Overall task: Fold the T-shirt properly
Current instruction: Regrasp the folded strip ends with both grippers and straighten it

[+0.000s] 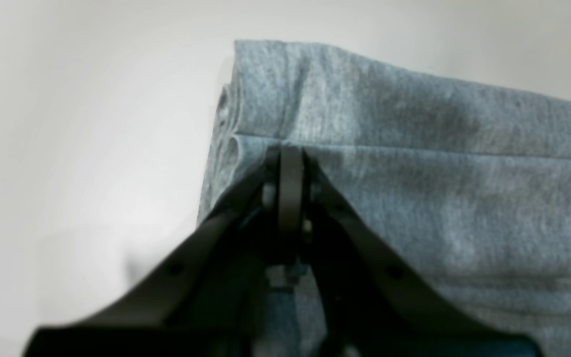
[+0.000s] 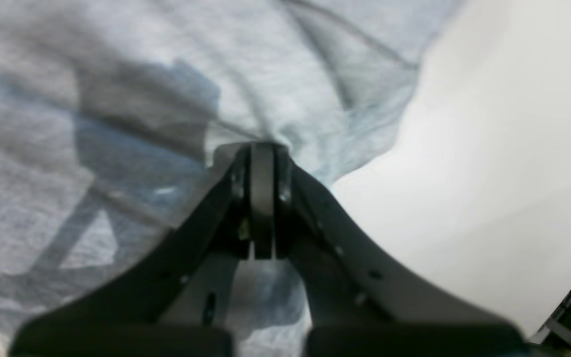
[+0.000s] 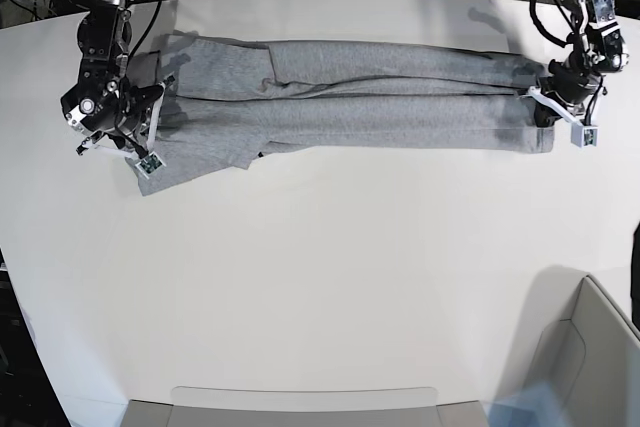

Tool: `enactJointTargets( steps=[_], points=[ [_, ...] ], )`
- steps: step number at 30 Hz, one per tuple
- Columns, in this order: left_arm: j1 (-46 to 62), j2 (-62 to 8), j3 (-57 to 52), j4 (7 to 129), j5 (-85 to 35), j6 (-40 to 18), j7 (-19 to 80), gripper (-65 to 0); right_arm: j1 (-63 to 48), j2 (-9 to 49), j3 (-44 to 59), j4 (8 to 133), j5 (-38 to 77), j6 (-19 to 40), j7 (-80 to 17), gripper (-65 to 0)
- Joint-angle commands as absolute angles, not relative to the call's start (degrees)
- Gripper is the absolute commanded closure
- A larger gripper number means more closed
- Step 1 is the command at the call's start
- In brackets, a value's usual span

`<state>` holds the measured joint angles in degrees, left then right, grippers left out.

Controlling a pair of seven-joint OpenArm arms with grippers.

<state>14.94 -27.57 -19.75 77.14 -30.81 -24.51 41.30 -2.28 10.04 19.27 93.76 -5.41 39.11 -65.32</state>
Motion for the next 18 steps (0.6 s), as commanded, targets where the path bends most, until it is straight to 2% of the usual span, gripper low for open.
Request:
enactJointTargets(
  steps=[1, 10, 14, 18],
  points=[
    [15.43, -28.26, -20.18, 78.37, -27.91, -22.99, 44.18, 0.0, -0.57, 10.07, 19.30, 94.73, -5.49, 40.00, -64.75, 0.0],
    [15.96, -28.18, -23.34, 96.57, -28.00, -22.99, 45.41, -0.7, 0.40, 9.98, 16.75, 94.64, -5.58, 40.00, -65.10, 0.0],
    [17.10, -27.38, -27.56, 103.52, -30.55, -23.16, 51.30, -8.9, 0.22, 10.07, 16.75, 94.64, -5.58, 40.00, -65.10, 0.0],
    [17.63, -28.70, -31.87, 103.69, -43.21, -22.99, 55.60, -23.2, -0.31, 10.15, 16.75, 94.90, -5.58, 40.00, -65.10, 0.0]
  ],
)
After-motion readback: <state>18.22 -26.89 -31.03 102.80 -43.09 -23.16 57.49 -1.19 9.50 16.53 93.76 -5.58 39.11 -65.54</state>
